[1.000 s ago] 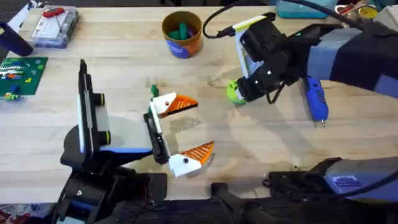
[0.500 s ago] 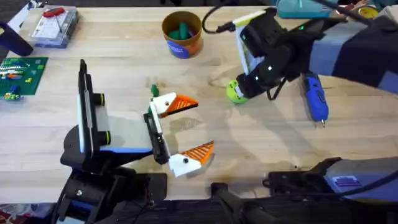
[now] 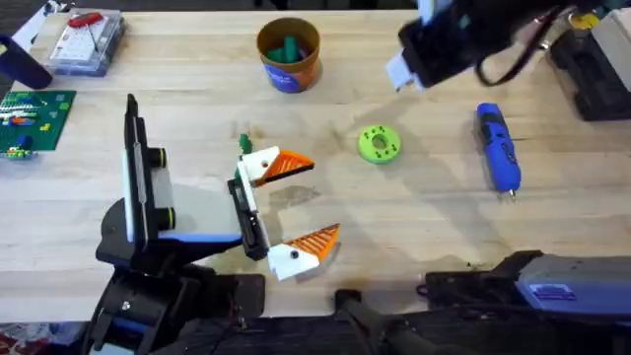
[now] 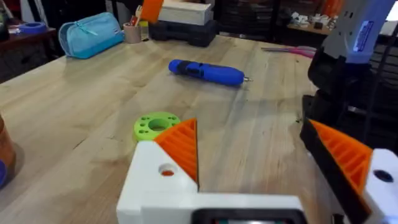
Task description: Pick up the gripper from the table and insert it into the empty holder that is missing its gripper. Then pick up a screw, insert it into the mounting hole, and use the screwdriver to tighten it. Finally, clean up the table by picking up the vegetable and placing it into the bucket.
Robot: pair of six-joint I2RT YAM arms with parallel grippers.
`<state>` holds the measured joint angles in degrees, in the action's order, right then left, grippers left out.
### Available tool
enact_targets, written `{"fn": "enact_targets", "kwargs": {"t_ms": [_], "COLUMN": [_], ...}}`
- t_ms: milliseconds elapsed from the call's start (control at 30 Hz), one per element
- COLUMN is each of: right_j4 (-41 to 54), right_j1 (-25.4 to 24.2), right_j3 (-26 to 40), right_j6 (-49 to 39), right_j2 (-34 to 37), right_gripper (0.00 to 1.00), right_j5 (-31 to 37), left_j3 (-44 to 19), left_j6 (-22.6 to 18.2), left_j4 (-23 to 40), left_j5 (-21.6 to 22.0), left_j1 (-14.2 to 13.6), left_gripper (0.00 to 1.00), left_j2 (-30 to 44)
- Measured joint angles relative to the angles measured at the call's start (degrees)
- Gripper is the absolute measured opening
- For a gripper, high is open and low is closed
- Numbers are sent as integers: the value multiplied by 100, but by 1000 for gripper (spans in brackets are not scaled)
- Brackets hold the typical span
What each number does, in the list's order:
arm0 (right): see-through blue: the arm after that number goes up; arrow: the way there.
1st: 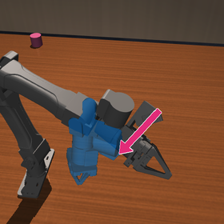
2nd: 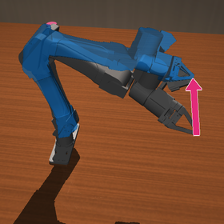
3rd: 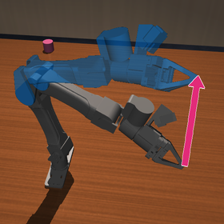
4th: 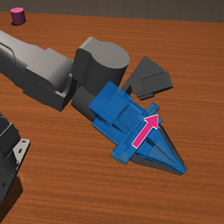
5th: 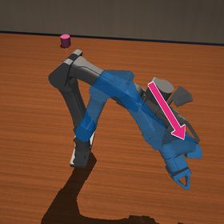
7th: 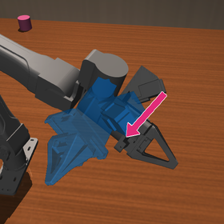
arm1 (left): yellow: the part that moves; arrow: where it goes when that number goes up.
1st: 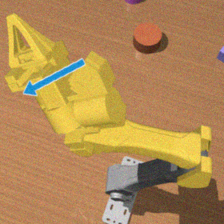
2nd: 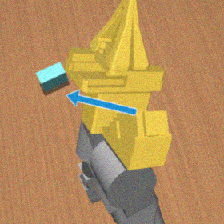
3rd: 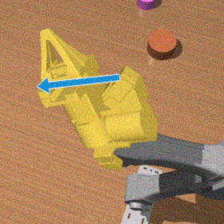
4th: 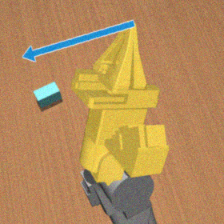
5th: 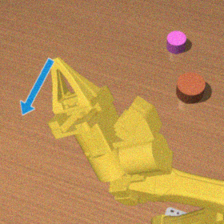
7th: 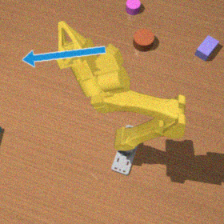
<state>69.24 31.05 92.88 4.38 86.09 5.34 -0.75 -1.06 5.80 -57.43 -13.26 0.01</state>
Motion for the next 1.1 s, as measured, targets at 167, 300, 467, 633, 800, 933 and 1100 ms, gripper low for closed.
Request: {"fn": "enact_targets", "kwargs": {"t_ms": [167,300,467,633,800,933,1100], "right_j4": [559,835,961,1054,1012,1009,1011], "right_j1": [332,521,820,1334,1829,2128,2434], "right_j3": [832,1404,2005,2521,2832,2844,2848], "right_j6": [-194,-273,-355,-500,-656,-822,-1083], "right_j2": [-7,226,825,1414,1753,1803,1803], "right_gripper": [7,7,7,7,7,7,7], "right_j5": [-6,-4,-4,-65,-297,-436,-535], "left_j3": [0,0,0,0,0,0,0], "left_j6": [0,0,2,0,0,0,0], "left_j4": [0,0,0,0,0,0,0], "left_j5": [0,0,0,2,0,0,0], "left_j1": [0,0,0,0,0,0,0], "left_gripper": [990,990,990,989,989,990,989], "left_j2": [0,0,0,0,-2,0,0]}}
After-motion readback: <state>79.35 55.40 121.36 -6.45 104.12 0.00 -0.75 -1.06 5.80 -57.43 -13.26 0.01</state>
